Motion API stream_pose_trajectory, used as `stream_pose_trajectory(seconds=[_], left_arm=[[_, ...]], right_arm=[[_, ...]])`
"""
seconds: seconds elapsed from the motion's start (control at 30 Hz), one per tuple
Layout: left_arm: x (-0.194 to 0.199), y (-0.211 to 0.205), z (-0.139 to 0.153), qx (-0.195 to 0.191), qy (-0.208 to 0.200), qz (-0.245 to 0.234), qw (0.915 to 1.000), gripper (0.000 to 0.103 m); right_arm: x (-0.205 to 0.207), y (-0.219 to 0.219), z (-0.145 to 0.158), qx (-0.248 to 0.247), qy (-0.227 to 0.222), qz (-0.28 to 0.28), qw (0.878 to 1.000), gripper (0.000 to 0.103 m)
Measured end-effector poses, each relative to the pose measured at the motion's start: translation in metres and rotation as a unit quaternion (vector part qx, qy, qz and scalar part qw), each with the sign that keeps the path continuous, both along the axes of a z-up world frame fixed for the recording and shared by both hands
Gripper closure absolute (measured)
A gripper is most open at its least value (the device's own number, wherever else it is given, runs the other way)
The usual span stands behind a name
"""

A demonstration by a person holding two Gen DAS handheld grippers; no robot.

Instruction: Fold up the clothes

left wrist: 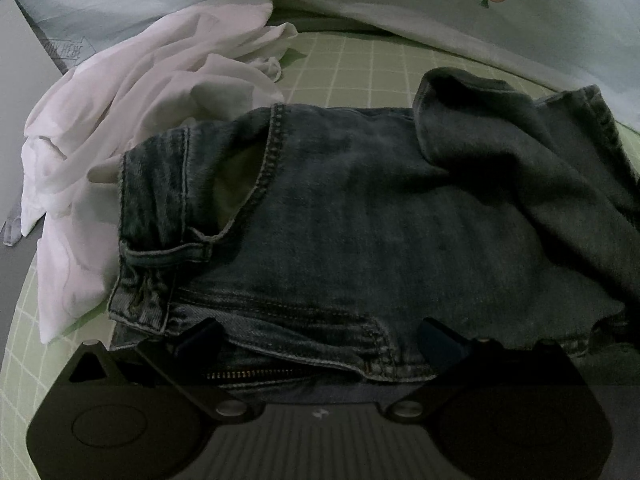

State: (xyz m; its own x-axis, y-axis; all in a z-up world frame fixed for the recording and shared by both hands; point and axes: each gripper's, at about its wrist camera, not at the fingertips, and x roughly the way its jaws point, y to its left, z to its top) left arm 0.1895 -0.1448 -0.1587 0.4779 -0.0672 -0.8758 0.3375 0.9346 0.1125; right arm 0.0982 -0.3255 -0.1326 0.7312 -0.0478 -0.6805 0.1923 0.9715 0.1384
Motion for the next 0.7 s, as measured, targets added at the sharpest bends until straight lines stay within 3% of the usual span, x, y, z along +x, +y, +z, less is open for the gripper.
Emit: stream_pose_trajectory(seconds=[0.23,0.27,0.3,0.43,0.47,0.7], left_arm=[[0.003,0.000,-0.001,-0.001,0.002,-0.001,1.0000,0.000],[0.003,0.000,-0.001,-0.001,0.002,-0.002,1.0000,0.000],[0.003,0.001,-0.001,-0.001,0.003,-0.002,1.0000,0.000],[0.003,0.001,-0.001,-0.001,0.005,-0.006,1.0000,0.000],[0.003,0.001,-0.001,-0.001,0.006,-0.006,1.0000,0.000],[0.002,0.003,-0.001,-0.004,0.002,-0.008,1.0000,0.000]], right_arm=[[0.008,0.006,-0.017,-0.025,0.017,0.025,0.999,0.028],[0.007,0.006,-0.018,-0.026,0.012,0.029,0.999,0.038],[0.005,0.003,-0.017,-0.023,0.006,0.023,0.999,0.060],[-0.006,-0.015,-0.009,0.006,-0.021,-0.021,1.000,0.094],[-0.009,-0.020,-0.006,0.006,-0.027,-0.034,0.999,0.099],[-0.037,-0.064,0.025,-0.056,-0.056,-0.143,0.987,0.099]])
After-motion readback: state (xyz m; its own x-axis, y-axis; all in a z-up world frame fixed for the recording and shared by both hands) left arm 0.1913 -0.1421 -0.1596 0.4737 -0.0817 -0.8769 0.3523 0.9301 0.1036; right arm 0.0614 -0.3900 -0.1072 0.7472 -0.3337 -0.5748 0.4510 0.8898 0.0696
